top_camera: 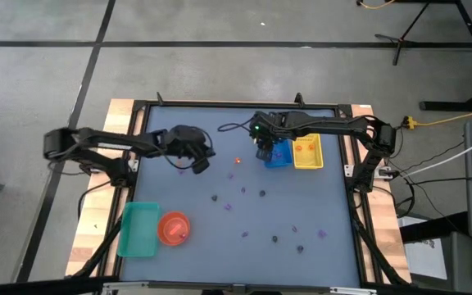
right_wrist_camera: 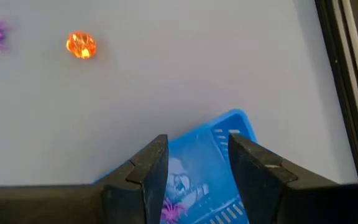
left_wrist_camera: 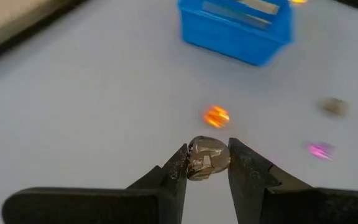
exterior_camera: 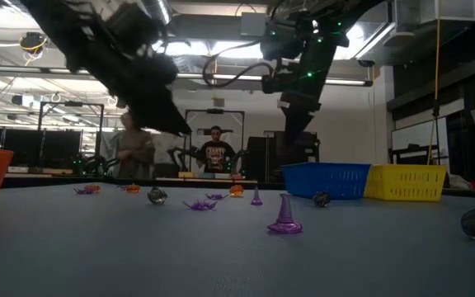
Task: Sort Halloween decoration
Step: Put the brown skull toy into the green bin
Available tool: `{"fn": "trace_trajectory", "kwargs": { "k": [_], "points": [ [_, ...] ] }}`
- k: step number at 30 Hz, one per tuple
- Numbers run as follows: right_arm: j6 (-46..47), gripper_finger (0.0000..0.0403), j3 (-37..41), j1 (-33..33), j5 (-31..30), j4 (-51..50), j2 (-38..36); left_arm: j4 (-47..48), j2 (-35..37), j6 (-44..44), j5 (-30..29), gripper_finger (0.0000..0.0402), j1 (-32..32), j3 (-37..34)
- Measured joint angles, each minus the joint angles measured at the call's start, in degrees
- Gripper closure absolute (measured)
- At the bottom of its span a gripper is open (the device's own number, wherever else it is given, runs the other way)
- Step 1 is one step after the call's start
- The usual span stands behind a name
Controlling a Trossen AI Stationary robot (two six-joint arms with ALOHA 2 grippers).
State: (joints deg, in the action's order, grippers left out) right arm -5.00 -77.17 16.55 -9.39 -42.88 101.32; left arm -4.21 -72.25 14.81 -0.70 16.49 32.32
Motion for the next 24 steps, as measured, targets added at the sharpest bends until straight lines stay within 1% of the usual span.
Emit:
{"fn": "trace_trajectory", "kwargs": {
  "k": [3, 7, 14, 17, 20, 24],
  "points": [
    [0.0, 0.0236, 0.0, 0.0, 0.0, 1.1, 0.0, 8.1, 5.7, 0.7, 7.2, 0.0326, 0.0, 0.0],
    [0.0, 0.0236, 0.0, 0.0, 0.0, 2.9, 0.0, 19.1, 12.3, 4.6, 15.3, 0.0326, 0.0, 0.0],
    [0.0, 0.0236, 0.0, 0.0, 0.0, 4.1, 0.0, 39.3, 21.3, 11.4, 30.0, 0.0326, -1.4, 0.0],
    [0.0, 0.0236, 0.0, 0.0, 0.0, 4.3, 0.0, 47.2, 23.6, 15.0, 34.3, 0.0326, -3.3, 0.0],
    [0.0, 0.0236, 0.0, 0.0, 0.0, 4.3, 0.0, 54.1, 25.0, 19.0, 37.2, 0.0326, -5.6, 0.0],
    [0.0, 0.0236, 0.0, 0.0, 0.0, 4.3, 0.0, 60.5, 25.8, 25.2, 41.0, 0.0326, -9.4, 0.0]
  ]
}}
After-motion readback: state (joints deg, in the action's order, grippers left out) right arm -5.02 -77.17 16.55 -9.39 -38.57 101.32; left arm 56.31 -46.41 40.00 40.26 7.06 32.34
